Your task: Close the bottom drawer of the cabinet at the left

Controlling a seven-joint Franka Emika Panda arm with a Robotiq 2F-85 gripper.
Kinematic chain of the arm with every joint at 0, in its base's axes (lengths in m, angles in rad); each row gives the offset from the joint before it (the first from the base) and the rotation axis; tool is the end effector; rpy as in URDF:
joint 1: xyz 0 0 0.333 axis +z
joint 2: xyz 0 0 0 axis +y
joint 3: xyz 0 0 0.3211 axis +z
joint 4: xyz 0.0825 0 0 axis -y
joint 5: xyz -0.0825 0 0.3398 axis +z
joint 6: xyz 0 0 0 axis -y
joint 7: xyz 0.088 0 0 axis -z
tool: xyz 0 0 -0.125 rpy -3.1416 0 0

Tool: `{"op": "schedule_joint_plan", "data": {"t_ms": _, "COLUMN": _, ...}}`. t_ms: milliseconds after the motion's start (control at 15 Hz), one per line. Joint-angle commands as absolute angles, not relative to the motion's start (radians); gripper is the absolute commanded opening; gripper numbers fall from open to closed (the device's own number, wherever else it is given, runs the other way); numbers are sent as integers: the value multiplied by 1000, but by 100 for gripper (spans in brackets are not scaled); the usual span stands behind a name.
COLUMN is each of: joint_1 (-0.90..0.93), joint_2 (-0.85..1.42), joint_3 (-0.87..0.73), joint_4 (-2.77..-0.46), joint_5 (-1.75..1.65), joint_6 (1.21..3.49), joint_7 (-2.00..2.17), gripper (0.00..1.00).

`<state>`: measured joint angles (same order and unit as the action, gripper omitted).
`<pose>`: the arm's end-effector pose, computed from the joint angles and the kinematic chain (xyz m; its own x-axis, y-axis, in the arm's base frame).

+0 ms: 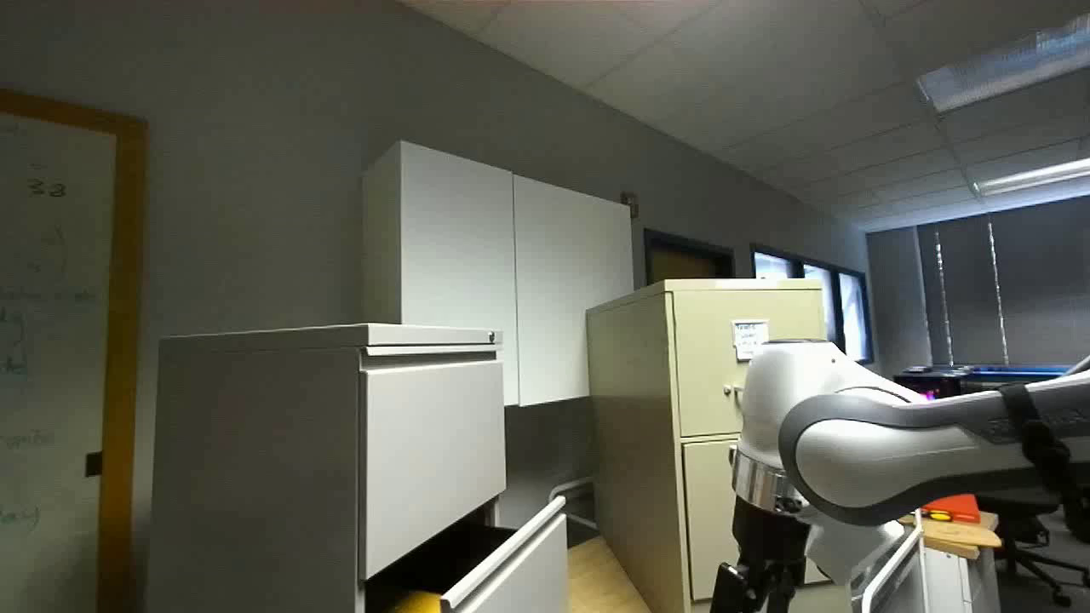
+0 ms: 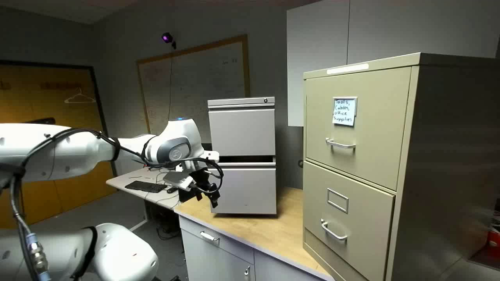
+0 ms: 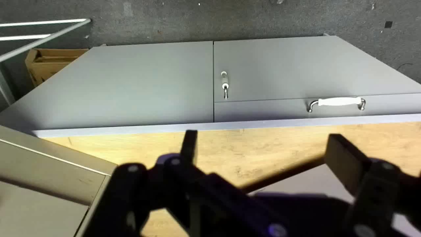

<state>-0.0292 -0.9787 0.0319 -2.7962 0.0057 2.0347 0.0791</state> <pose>0.2422 0.0014 0.4745 0.9725 -0.0869 0.2162 -0.0899 -0.9959 0.0039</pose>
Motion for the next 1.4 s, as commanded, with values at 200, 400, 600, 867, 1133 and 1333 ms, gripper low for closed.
{"op": "schedule_joint_plan", "data": {"t_ms": 200, "joint_1": -28, "joint_2": -978, "joint_3": 30, "joint_4": -2793, "joint_5": 4, "joint_6": 2032, "joint_7": 80, "gripper": 100}}
{"op": "schedule_joint_plan", "data": {"t_ms": 400, "joint_1": -28, "joint_2": -978, "joint_3": 30, "joint_4": -2793, "joint_5": 4, "joint_6": 2032, "joint_7": 80, "gripper": 100}}
{"op": "schedule_joint_plan", "data": {"t_ms": 600, "joint_1": -32, "joint_2": -958, "joint_3": 29, "joint_4": -2785, "joint_5": -2, "joint_6": 2048, "joint_7": 76, "gripper": 100}}
{"op": "schedule_joint_plan", "data": {"t_ms": 867, "joint_1": -28, "joint_2": -904, "joint_3": 22, "joint_4": -2760, "joint_5": -2, "joint_6": 2134, "joint_7": 60, "gripper": 100}}
{"op": "schedule_joint_plan", "data": {"t_ms": 1133, "joint_1": -25, "joint_2": -813, "joint_3": 7, "joint_4": -2722, "joint_5": 3, "joint_6": 2274, "joint_7": 43, "gripper": 75}}
{"op": "schedule_joint_plan", "data": {"t_ms": 1333, "joint_1": -18, "joint_2": -725, "joint_3": -11, "joint_4": -2683, "joint_5": 12, "joint_6": 2393, "joint_7": 30, "gripper": 59}}
